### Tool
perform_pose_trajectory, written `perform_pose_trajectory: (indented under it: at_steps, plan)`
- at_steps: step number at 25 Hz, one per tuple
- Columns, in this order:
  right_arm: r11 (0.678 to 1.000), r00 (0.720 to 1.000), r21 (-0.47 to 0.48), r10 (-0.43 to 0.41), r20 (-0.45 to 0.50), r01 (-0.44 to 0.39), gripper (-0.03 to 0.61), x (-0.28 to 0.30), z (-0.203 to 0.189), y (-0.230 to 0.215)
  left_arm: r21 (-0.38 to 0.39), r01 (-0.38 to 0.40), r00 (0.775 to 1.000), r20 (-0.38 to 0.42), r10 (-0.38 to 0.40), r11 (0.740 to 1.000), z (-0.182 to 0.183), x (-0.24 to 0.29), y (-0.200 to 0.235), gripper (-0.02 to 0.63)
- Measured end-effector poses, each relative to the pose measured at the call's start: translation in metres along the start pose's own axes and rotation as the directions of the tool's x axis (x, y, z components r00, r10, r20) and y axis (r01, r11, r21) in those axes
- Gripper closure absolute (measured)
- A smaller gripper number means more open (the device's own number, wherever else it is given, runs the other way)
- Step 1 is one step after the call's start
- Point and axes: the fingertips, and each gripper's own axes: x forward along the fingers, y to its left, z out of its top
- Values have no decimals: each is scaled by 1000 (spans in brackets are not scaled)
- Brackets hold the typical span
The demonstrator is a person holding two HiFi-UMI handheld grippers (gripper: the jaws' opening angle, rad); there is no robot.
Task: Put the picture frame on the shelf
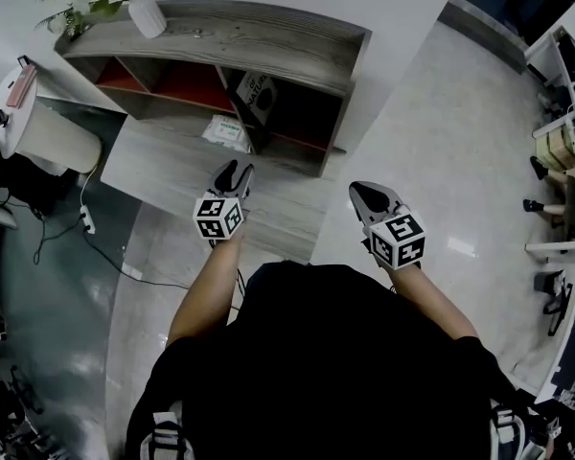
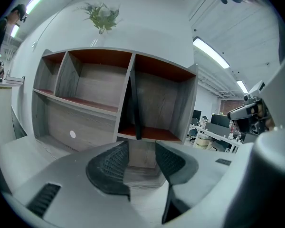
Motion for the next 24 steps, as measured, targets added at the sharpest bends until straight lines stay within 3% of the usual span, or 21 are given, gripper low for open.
perform_pose_trajectory:
  at_steps: [24]
  plan:
    - [1000, 1000, -14, -14, 5, 14, 563, -42, -18, 41, -25, -43, 999, 30, 44, 999, -23, -82, -8, 568]
